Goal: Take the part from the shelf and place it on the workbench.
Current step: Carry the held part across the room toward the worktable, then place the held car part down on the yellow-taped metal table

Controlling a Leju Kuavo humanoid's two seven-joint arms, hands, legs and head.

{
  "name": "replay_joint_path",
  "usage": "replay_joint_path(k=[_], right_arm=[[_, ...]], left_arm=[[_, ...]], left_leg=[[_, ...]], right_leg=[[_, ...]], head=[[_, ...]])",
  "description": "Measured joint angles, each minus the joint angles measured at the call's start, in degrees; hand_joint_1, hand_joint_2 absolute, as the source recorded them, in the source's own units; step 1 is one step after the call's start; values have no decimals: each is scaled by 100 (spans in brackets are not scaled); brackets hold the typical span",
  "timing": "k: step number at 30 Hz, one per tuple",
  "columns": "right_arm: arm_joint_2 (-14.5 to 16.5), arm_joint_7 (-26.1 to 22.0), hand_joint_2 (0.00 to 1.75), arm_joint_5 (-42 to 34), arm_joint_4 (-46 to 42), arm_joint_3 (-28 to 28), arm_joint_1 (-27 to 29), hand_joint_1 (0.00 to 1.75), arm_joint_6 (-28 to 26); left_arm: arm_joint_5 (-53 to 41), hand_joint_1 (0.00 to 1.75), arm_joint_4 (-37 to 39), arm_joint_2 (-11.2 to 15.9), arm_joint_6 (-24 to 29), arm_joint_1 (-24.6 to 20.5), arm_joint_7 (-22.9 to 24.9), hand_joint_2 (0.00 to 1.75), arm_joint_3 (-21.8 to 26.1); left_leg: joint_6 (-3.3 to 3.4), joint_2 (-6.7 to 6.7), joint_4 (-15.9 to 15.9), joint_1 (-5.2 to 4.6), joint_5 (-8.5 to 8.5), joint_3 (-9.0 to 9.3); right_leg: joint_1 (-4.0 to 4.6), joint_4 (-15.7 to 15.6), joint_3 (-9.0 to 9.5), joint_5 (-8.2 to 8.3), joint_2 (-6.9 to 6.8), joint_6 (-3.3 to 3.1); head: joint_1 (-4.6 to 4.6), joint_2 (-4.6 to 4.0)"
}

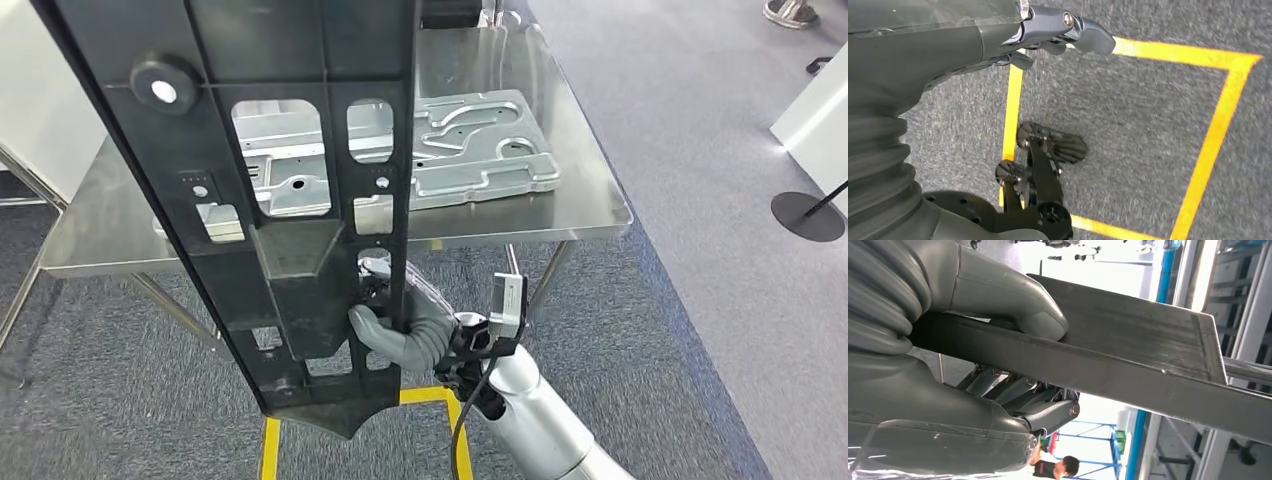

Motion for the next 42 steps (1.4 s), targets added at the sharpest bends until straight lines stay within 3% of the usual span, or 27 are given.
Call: replay_joint_path(k=[2,3,6,7,8,9,11,13,15,18,21,22,23,24,26,27,29,31,33,34,36,37,38,39,41,42], right_arm=[[1,26,175,15,-9,1,-3,175,-5],[0,41,175,33,-15,1,-11,175,-6],[-13,79,175,99,-24,3,-21,175,-7],[-19,90,175,114,-24,5,-18,175,-7],[-24,101,175,127,-25,6,-18,175,-8],[-27,118,175,150,-29,8,-22,175,-9],[-29,180,175,223,-43,16,-54,175,-17],[-32,261,175,297,-55,43,-111,175,-26],[-33,311,175,338,-64,73,-150,175,-30],[-32,338,175,362,-73,113,-229,175,-34],[-31,351,175,342,-56,166,-331,175,-25],[-31,356,175,326,-40,177,-339,175,-22],[-32,361,175,313,-19,186,-341,175,-21],[-32,364,175,300,3,195,-347,175,-21],[-33,363,175,285,43,211,-370,175,-25],[-33,356,175,278,57,216,-384,175,-29],[-33,331,175,268,76,228,-400,175,-45],[-31,295,175,279,74,244,-409,175,-89],[-29,268,175,301,54,259,-427,175,-149],[-29,258,175,307,44,263,-438,175,-175],[-37,246,175,307,40,265,-449,175,-209],[-45,243,175,307,40,265,-447,175,-219],[-53,242,175,307,40,264,-445,175,-224],[-60,241,175,307,40,264,-445,175,-227],[-66,235,175,307,40,263,-452,175,-231],[-65,230,175,307,40,263,-457,175,-234]], left_arm=[[-14,0,0,-1,0,1,-2,175,0],[-20,0,0,-1,-1,-3,-3,175,0],[-26,0,0,0,-2,-14,-3,175,-1],[-26,0,0,0,-1,-11,-3,175,-1],[-26,0,0,0,0,-6,-2,175,-1],[-26,0,0,0,2,-3,3,175,0],[-25,0,1,-6,4,-1,17,175,1],[-25,0,5,-11,4,-12,33,175,1],[-25,0,10,-9,4,-20,46,175,1],[-25,0,11,0,2,-26,48,175,1],[-17,0,11,-1,12,-35,47,175,1],[-12,0,11,-1,17,-30,46,175,1],[-9,0,11,0,20,-23,43,175,1],[-6,0,11,0,21,-16,39,175,1],[-3,0,11,0,20,-11,29,175,1],[-2,0,11,0,20,-13,23,175,1],[4,0,11,2,19,-10,17,175,1],[17,0,11,4,19,0,17,175,3],[32,0,11,4,20,-2,15,175,5],[37,0,11,5,21,-9,14,175,5],[50,0,11,6,22,-18,7,175,7],[54,0,11,7,23,-18,3,175,7],[58,0,11,8,23,-15,-2,175,7],[61,0,11,9,24,-12,-6,175,7],[60,0,11,9,20,-8,-13,175,8],[58,0,12,7,14,-11,-15,175,8]], left_leg=[[65,-14,-48,12,-6,95],[96,-20,-70,17,-18,146],[167,-24,-86,-2,-104,237],[176,-30,-85,-15,-141,276],[180,-36,-84,-29,-180,324],[180,-44,-84,-44,-221,382],[169,-54,-85,-70,-309,501],[123,-53,-93,-72,-377,548],[51,-41,-69,-66,-377,573],[-55,-29,203,-49,-503,532],[-196,-26,1125,24,-921,-21],[-234,-25,1361,53,-975,-207],[-266,-24,1407,81,-907,-309],[-293,-22,1240,109,-709,-306],[-347,-11,521,156,-171,-91],[-348,0,206,153,-60,6],[-263,14,-18,123,-50,81],[-143,10,-26,113,-37,102],[-64,0,-54,123,-43,149],[-28,-2,-69,124,-54,177],[29,-2,-71,96,-102,218],[45,-6,-71,82,-130,245],[54,-12,-71,69,-162,282],[54,-21,-70,58,-199,332],[43,-37,-73,40,-284,445],[22,-45,-69,24,-329,491]], right_leg=[[-10,182,-46,-39,-4,49],[-15,415,-168,-107,-5,70],[-19,1459,-865,-485,-6,105],[-19,1642,-1045,-518,-6,102],[-14,1624,-1126,-427,-6,85],[-4,1399,-1099,-213,-6,53],[41,634,-866,328,-9,-57],[95,126,-707,527,-8,-145],[114,6,-651,494,-1,-182],[57,-109,-449,504,-10,-239],[33,-139,-337,432,-12,-259],[25,-134,-312,402,-8,-248],[11,-127,-279,366,-3,-231],[-8,-113,-238,326,1,-207],[-44,-79,-145,230,2,-145],[-51,-60,-118,189,0,-110],[-42,-44,-99,126,-5,-31],[-33,-45,-78,70,-11,46],[-44,138,-131,-50,-14,101],[-52,409,-270,-174,-14,117],[-55,1226,-751,-459,-14,126],[-55,1562,-984,-522,-14,124],[-54,1711,-1132,-474,-14,115],[-52,1622,-1162,-303,-14,95],[-29,891,-941,228,-14,17],[-8,506,-797,417,-17,-26]], head=[[12,0],[18,0],[25,0],[24,0],[25,0],[25,0],[21,-1],[4,-1],[-10,-1],[-34,-1],[-77,0],[-76,0],[-78,0],[-77,0],[-78,0],[-87,0],[-99,0],[-100,0],[-91,0],[-85,0],[-71,0],[-70,-1],[-70,-1],[-70,-1],[-68,-1],[-69,-1]])
